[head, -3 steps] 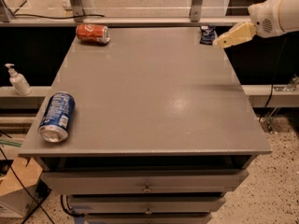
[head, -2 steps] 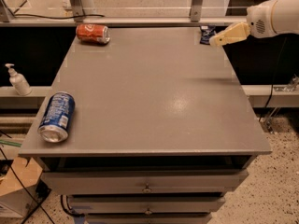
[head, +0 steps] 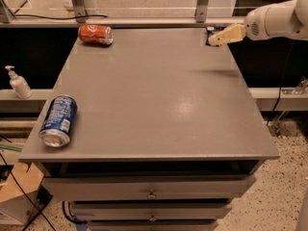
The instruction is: Move rxbar blueberry near pepsi can
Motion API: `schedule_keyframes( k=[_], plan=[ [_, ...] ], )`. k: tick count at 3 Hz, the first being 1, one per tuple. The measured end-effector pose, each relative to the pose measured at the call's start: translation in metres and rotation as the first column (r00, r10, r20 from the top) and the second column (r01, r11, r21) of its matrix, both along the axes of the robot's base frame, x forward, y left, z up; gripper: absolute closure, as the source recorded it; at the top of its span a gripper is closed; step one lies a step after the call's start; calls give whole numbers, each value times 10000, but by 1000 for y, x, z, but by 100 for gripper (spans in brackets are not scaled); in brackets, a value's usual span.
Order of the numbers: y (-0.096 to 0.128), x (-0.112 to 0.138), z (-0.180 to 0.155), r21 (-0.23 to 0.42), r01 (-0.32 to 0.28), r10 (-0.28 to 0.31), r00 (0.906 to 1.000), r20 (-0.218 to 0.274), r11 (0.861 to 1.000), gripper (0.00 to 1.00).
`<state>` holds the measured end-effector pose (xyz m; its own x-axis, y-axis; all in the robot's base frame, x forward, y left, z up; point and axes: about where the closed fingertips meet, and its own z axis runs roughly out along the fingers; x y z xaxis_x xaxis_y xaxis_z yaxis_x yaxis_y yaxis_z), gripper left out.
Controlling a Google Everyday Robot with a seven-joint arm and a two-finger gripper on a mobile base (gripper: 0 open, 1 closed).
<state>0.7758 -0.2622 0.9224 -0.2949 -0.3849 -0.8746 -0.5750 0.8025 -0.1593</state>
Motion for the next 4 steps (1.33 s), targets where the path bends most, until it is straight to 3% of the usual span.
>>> schedule_keyframes(
  k=[2, 4],
  plan=[
    [4, 5, -9, 34, 39, -38, 9998, -200, 10000, 0],
    [27, 39, -39, 670, 25, -5, 9995, -310, 9978, 0]
  ],
)
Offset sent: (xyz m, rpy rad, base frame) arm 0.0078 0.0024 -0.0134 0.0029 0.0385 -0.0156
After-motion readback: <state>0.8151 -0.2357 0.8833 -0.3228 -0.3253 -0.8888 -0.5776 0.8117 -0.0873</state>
